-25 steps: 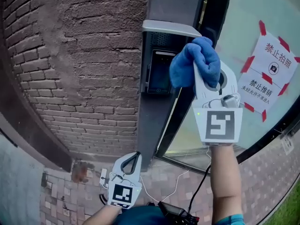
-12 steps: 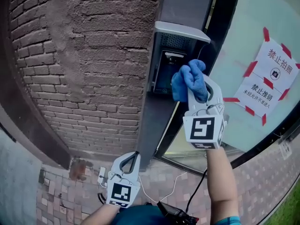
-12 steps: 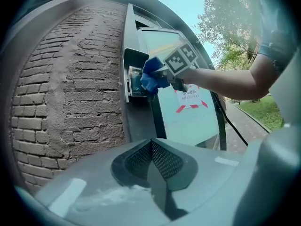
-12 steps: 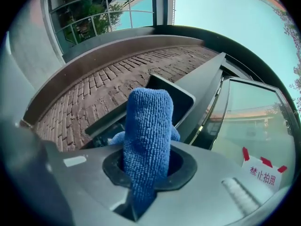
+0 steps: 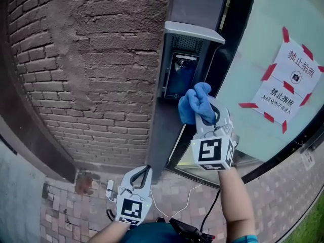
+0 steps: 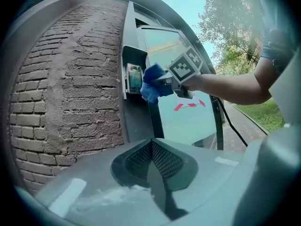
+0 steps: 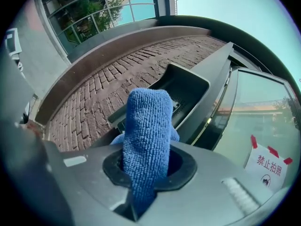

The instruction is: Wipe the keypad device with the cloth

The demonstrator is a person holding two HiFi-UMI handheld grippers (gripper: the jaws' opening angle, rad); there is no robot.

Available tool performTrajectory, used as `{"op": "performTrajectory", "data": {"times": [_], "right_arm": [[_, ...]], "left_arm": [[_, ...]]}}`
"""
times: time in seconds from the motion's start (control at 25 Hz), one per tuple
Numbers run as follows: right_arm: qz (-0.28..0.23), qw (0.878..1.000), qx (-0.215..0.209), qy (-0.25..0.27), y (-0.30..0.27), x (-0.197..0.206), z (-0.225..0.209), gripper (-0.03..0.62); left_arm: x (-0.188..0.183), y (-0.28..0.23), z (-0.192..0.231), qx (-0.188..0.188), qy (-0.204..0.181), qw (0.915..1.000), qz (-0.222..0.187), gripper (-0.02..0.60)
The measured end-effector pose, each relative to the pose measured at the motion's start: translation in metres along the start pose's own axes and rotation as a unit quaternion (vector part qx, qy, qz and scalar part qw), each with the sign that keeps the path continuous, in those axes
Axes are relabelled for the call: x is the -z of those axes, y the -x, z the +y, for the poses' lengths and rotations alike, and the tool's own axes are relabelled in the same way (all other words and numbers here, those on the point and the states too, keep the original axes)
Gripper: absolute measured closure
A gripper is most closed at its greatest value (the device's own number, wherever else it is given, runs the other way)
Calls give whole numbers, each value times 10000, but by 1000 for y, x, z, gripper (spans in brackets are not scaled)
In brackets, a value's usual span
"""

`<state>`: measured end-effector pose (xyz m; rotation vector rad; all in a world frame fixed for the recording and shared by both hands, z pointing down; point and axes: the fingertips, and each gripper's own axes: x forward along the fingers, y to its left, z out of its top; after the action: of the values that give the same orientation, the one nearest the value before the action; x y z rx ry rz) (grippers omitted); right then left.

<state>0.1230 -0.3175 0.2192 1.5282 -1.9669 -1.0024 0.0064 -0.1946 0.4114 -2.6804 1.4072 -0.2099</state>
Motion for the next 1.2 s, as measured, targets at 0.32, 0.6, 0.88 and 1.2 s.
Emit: {"op": "performTrajectory", "data": {"times": [0.32,0.6,0.88,1.2], "right_arm": [[-1014,9939,370,-224,-3,-103,-38,543],[-1372,9899,295,181,-38,-150,-35,543],[-803,9968,-50,40,-42,-101,18,543],[-233,9980,-536,248,-41,-56,69,543]], "left_arm": [[-6,16,23,-357,-46,9993,-84,592],[-15,41,51,-853,-39,9958,-342,591],[-7,45,60,-887,13,9957,-251,591],[-6,34,51,-598,52,9979,-239,591]]}}
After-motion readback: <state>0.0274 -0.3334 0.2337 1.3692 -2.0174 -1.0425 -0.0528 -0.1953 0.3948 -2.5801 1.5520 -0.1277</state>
